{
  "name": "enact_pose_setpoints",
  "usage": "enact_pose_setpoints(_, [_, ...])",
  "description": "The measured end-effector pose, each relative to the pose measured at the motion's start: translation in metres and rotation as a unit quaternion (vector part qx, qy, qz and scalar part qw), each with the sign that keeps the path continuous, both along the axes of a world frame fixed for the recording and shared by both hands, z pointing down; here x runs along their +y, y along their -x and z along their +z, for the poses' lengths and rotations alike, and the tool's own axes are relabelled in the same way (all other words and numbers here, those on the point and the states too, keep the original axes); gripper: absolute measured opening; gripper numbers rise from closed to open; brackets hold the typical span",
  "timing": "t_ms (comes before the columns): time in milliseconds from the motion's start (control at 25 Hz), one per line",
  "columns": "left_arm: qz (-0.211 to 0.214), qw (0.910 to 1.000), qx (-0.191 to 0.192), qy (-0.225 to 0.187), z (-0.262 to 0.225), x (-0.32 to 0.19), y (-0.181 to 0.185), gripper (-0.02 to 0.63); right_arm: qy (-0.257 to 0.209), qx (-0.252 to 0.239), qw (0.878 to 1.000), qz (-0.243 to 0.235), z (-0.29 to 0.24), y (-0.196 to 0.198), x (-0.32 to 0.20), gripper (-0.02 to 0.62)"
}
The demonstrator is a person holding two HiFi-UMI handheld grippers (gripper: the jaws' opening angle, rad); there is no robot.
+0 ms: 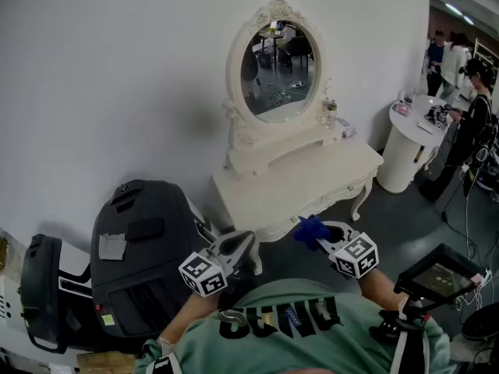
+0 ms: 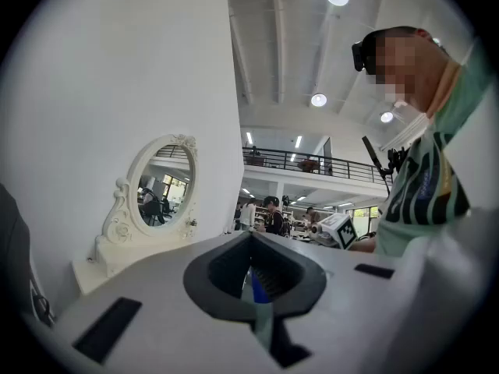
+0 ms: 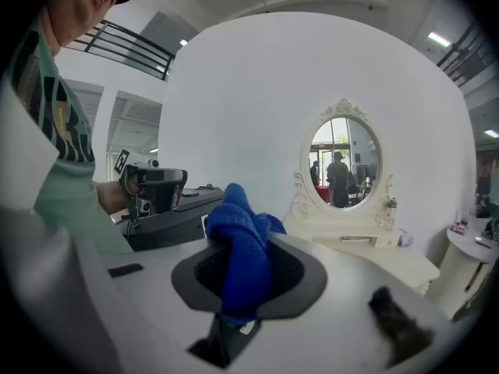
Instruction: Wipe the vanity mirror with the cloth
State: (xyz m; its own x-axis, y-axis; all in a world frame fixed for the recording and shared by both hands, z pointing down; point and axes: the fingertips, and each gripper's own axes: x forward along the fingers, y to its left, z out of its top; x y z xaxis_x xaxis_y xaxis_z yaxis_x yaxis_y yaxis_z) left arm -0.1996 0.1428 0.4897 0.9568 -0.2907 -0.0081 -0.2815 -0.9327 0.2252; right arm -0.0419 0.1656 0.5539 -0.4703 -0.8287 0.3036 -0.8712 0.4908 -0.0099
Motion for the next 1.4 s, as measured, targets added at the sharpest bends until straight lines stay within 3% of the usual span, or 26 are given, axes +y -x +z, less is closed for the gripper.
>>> enact_pose_setpoints(800, [0.0, 1.0, -0.004, 0.004, 0.005, -0.006, -0.014, 0.006, -0.01, -0.021, 0.999, -0.025, -0.001, 0.0, 0.003, 0.067])
enact_pose_setpoints(1400, [0.004, 1.0, 0.003, 0.005, 0.004, 0.019, -0.161, 0.006, -0.017, 0.002, 0.998, -0.059, -0.005, -0.127, 0.029, 0.067])
